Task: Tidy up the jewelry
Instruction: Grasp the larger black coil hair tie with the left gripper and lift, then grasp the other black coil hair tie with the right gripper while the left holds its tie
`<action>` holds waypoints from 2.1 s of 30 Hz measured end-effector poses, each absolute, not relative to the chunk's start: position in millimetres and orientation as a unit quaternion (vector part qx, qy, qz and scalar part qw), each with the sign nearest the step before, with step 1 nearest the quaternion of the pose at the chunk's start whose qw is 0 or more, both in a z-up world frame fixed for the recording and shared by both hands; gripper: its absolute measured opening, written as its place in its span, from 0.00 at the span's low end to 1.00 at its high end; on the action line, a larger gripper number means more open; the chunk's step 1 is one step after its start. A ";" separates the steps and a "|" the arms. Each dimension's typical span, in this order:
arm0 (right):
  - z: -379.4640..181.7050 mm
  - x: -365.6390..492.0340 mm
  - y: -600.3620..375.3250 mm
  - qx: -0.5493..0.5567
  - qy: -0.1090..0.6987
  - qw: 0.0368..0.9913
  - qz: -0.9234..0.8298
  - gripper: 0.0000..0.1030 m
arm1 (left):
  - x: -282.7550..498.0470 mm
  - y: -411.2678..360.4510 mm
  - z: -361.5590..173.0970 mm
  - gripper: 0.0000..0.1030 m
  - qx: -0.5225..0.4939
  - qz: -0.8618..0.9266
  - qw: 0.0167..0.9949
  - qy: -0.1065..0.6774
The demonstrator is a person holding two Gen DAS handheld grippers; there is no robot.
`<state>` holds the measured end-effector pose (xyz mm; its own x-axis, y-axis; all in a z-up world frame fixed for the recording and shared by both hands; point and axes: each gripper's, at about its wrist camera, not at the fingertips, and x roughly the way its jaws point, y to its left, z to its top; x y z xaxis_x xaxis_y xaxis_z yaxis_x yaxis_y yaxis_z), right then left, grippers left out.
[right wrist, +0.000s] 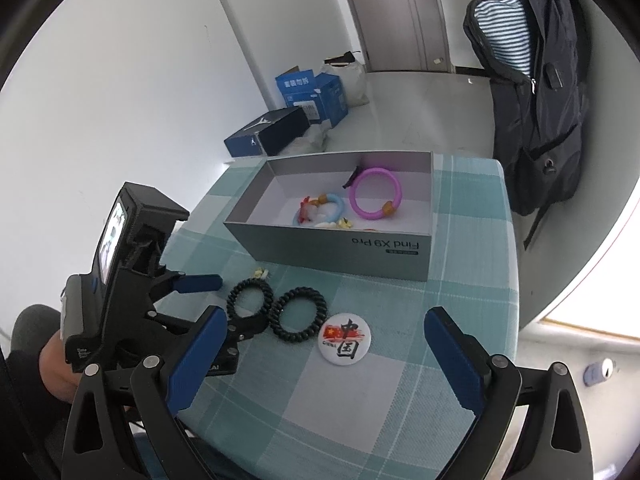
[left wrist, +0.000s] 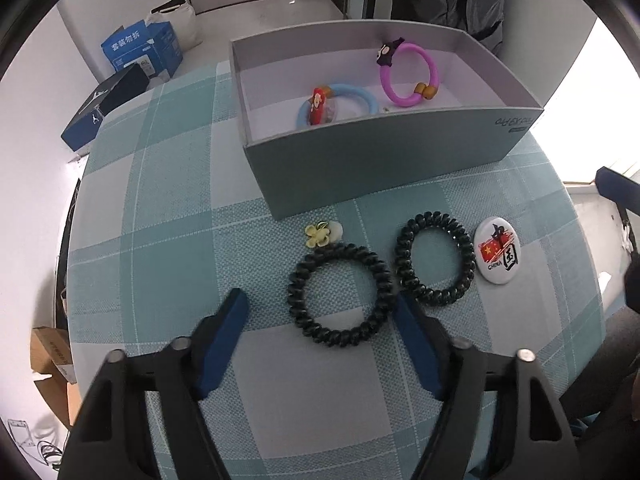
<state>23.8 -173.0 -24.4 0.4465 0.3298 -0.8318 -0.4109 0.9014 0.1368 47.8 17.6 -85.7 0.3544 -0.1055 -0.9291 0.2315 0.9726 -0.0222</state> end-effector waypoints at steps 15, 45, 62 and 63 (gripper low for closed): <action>-38.2 28.6 -156.8 -0.060 0.496 0.834 0.232 0.97 | 47.6 44.7 -68.9 0.32 -0.035 -0.116 0.821 0.558; -106.9 45.5 -75.3 -0.258 0.539 0.770 0.225 0.48 | 37.9 113.7 -35.7 0.32 -0.154 -0.104 0.842 0.506; -100.1 45.7 -75.2 -0.209 0.550 0.768 0.252 0.37 | 33.5 114.6 -33.3 0.32 -0.156 -0.103 0.843 0.504; -98.5 45.5 -76.2 -0.199 0.552 0.769 0.255 0.36 | 33.6 114.1 -33.1 0.32 -0.155 -0.103 0.843 0.504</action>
<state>45.5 -76.2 -98.5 0.2606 0.1727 -0.9499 -0.6123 0.7902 -0.0243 33.6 114.1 -33.1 0.4711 -0.3295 -0.8182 0.0167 0.9308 -0.3652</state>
